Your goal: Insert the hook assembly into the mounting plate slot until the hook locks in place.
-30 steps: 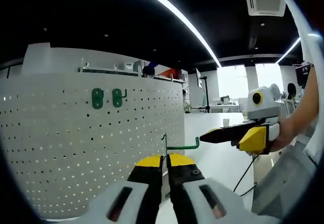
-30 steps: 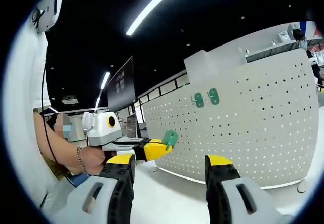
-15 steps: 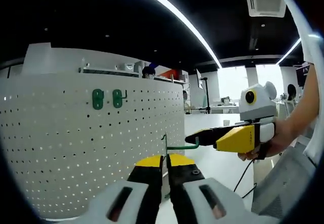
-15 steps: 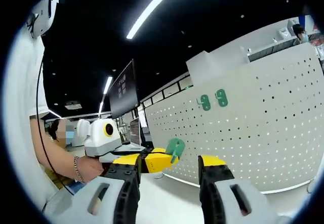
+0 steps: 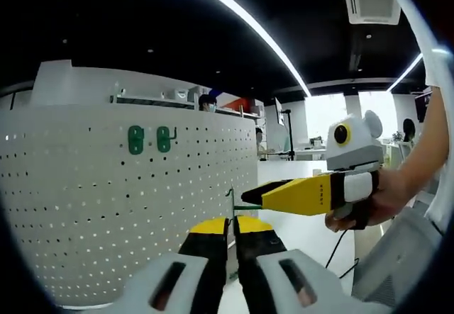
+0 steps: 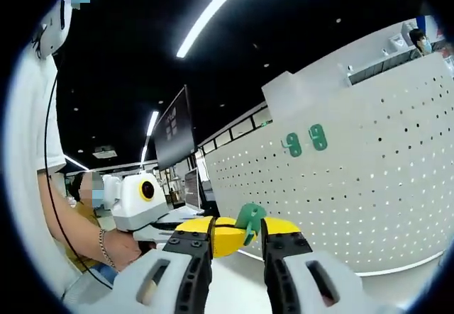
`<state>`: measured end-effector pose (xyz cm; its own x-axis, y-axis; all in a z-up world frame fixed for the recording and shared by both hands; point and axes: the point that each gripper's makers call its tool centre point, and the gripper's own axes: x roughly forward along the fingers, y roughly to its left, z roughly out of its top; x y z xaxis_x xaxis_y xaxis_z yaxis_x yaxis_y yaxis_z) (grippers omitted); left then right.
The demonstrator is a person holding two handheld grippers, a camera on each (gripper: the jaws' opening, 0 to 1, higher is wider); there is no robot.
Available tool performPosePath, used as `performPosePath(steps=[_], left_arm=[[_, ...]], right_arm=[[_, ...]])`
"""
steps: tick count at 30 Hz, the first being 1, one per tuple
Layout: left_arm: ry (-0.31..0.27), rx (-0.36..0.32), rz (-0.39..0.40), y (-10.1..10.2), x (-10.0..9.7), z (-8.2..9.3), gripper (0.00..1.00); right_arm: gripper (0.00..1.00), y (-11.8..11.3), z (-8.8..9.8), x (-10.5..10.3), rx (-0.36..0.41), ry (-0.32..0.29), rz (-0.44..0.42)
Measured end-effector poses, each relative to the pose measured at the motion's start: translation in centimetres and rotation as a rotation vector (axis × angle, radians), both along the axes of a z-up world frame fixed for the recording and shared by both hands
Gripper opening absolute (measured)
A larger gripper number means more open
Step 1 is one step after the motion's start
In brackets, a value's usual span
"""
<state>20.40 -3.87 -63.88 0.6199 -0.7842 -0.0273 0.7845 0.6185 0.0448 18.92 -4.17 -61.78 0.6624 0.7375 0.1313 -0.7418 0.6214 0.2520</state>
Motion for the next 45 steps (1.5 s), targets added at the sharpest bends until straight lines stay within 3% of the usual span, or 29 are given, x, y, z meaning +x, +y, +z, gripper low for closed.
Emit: performPosePath(steps=[20,33,45], left_arm=[[0.010,-0.030,0.013,0.0,0.1,0.3,0.03],[0.026,-0.029,0.025,0.2,0.1,0.0,0.03],[0.019,-0.039,0.021,0.3,-0.1,0.2,0.03]], right_arm=[[0.03,0.0,-0.3,1.2,0.012,0.044,-0.056],[0.01,0.2,-0.7,1.3,-0.004,0.062,-0.075],[0.00,0.2,-0.5,1.2,0.030,0.110,-0.066]])
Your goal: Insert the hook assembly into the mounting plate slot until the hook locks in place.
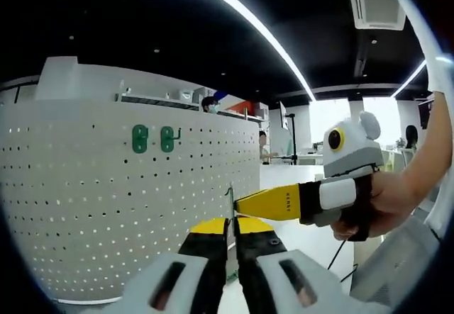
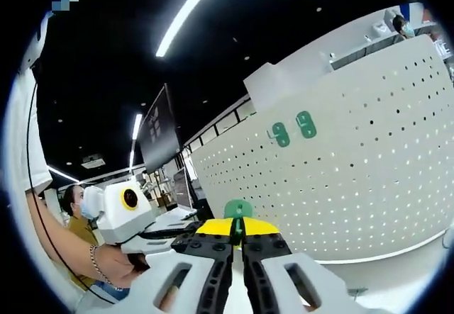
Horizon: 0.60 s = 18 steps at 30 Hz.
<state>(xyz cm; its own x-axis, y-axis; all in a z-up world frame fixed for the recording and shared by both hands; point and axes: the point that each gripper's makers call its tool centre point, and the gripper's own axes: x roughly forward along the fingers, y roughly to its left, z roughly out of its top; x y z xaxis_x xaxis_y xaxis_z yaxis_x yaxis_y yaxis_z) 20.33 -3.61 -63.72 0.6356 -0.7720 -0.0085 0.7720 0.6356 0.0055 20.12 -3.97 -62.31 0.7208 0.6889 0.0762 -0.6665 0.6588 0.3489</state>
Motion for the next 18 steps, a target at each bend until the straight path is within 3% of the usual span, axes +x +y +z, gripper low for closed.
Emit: performPosePath(steps=[7,9,12,15,18], left_arm=[[0.010,-0.002,-0.028,-0.1,-0.3,-0.2,0.08],[0.041,0.017,-0.037,-0.3,-0.2,-0.9,0.18],[0.028,0.026,-0.048,-0.5,-0.3,-0.8,0.30],[0.034,0.041,-0.043,-0.7,0.0,-1.1,0.49],[0.041,0.047,-0.053,-0.7,-0.1,-1.2,0.53]], right_arm=[[0.00,0.1,0.0,-0.2,0.015,0.021,0.017],[0.00,0.3,0.0,-0.4,0.017,0.024,0.026],[0.00,0.4,0.0,-0.4,0.019,0.029,0.031],[0.00,0.4,0.0,-0.5,0.015,0.029,0.033],[0.00,0.4,-0.1,-0.5,0.020,0.033,0.036]])
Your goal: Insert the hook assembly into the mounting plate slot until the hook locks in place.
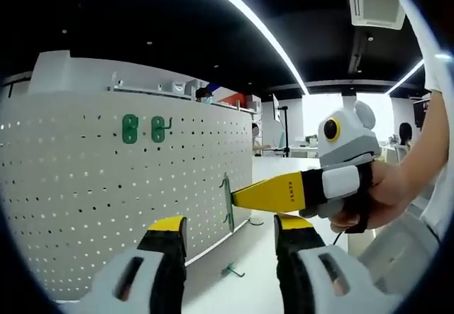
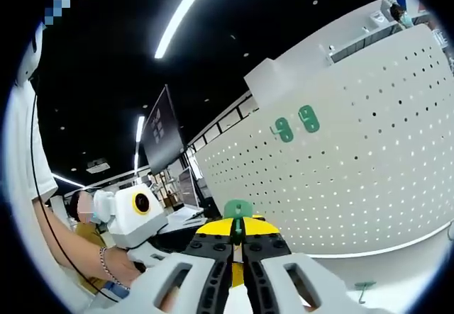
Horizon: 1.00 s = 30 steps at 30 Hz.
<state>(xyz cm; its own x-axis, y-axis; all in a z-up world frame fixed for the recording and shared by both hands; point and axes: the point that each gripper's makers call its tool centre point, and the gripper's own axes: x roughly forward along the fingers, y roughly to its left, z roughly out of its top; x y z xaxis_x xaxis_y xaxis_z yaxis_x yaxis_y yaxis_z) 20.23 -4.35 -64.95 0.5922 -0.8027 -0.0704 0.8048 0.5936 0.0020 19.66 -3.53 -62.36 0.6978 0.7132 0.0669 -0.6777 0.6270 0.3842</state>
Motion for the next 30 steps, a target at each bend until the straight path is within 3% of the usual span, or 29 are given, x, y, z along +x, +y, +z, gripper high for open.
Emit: performPosePath(steps=[4,8,18,30], left_arm=[[-0.001,0.010,-0.001,-0.1,0.0,-0.2,0.68],[0.019,0.003,-0.013,-0.3,0.0,-0.4,0.76],[0.021,0.033,-0.020,-0.2,-0.4,-1.2,0.73],[0.081,0.064,-0.025,0.8,-1.4,-3.4,0.71]], right_arm=[[0.00,0.1,0.0,0.0,0.001,0.003,0.002],[0.00,0.1,-0.1,0.0,0.002,0.008,0.002],[0.00,-0.5,0.5,0.5,-0.025,-0.014,-0.013],[0.00,-2.4,1.8,2.2,-0.081,-0.056,-0.073]])
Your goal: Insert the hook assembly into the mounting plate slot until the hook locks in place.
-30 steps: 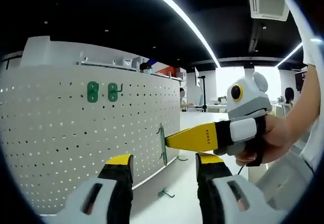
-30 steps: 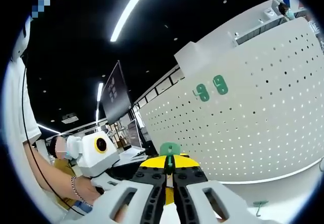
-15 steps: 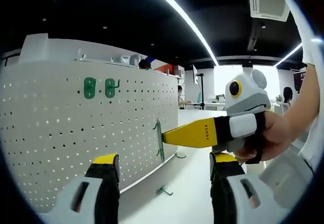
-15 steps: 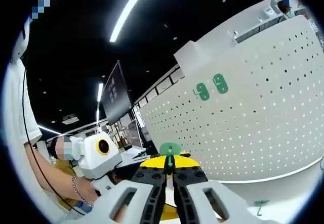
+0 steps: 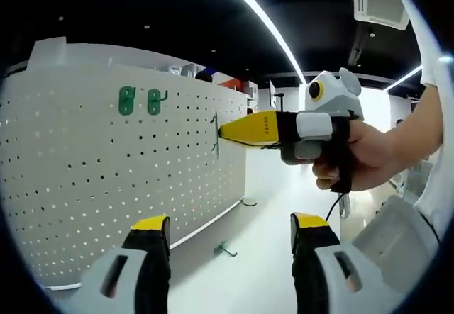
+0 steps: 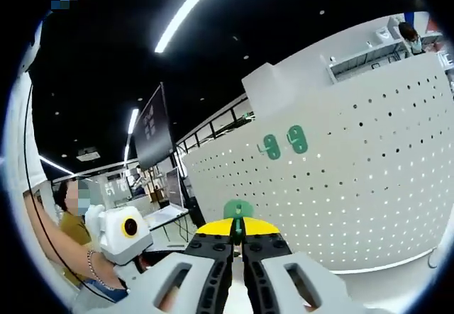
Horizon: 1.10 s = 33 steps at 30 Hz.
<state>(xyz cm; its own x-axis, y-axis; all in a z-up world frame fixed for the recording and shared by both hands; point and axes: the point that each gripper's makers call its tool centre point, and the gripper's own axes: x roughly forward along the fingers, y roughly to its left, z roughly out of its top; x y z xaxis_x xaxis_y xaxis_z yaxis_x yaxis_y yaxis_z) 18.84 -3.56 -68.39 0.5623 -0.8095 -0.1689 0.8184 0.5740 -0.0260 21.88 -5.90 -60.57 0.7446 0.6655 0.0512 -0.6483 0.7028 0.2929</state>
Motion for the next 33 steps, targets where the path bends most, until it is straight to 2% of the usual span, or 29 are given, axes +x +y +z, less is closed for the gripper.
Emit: performPosePath(steps=[6,14,33], left_arm=[[0.031,0.005,0.013,0.9,-0.4,-1.0,0.71],[0.045,0.035,0.020,1.6,-1.0,-2.3,0.70],[0.065,0.037,0.045,2.8,-1.7,-3.0,0.69]], right_arm=[[0.00,-1.0,0.4,1.1,-0.024,-0.015,-0.021],[0.00,-2.0,0.8,2.3,-0.046,-0.022,-0.059],[0.00,-4.5,2.2,5.4,-0.091,-0.034,-0.175]])
